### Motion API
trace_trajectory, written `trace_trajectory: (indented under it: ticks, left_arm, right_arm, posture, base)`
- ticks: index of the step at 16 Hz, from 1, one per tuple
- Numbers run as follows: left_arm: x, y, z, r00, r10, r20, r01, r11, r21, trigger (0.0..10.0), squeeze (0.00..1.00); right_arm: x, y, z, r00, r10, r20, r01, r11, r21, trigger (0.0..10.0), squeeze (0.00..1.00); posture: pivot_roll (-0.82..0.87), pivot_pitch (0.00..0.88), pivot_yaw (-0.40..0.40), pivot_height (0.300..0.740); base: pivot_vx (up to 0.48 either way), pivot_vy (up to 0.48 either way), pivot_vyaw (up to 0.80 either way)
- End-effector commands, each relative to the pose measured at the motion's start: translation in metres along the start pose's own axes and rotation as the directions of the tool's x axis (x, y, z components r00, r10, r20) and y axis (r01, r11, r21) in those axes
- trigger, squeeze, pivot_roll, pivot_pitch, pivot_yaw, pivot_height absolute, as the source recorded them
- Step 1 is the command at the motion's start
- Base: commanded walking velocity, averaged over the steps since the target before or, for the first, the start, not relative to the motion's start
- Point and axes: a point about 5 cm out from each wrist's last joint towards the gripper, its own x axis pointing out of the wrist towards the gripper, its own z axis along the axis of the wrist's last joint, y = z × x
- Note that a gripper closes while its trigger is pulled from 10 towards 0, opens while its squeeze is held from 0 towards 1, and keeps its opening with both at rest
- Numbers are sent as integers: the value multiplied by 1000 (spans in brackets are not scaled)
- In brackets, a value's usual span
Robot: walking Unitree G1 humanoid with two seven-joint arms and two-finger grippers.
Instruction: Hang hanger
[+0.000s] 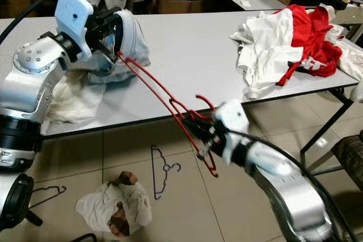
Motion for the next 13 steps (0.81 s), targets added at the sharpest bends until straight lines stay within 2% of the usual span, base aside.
trace_trajectory:
  ticks: [1,6,9,11,13]
  left_arm:
    - [2,0,11,1000,-11,29,10,999,34,0,0]
    - [-2,-3,3,999,-27,-21,28,998,59,0,0]
    - [-3,-6,2,998,-45,-36,48,997,68,0,0]
    - [-1,-6,4,999,-40,-25,41,997,63,0,0]
    - [2,-11,3,999,-44,-27,45,998,54,0,0]
  right_arm:
    - [2,-2,4,1000,-8,13,8,1000,-18,10000,0]
    - [13,-13,9,992,-115,55,114,993,30,10000,0]
    - [24,-28,10,948,-314,45,299,933,202,10000,0]
    - [29,-24,7,960,-279,7,271,938,217,10000,0]
    - [35,-10,10,988,-154,34,145,971,189,10000,0]
  posture:
    - [-68,0,-31,740]
    - [-60,0,-34,740]
    - [-59,0,-30,740]
    - [-61,0,-33,740]
    - [-60,0,-37,740]
  base:
    - [0,0,0]
    - [0,0,0]
    - [0,0,0]
    - [0,0,0]
    - [0,0,0]
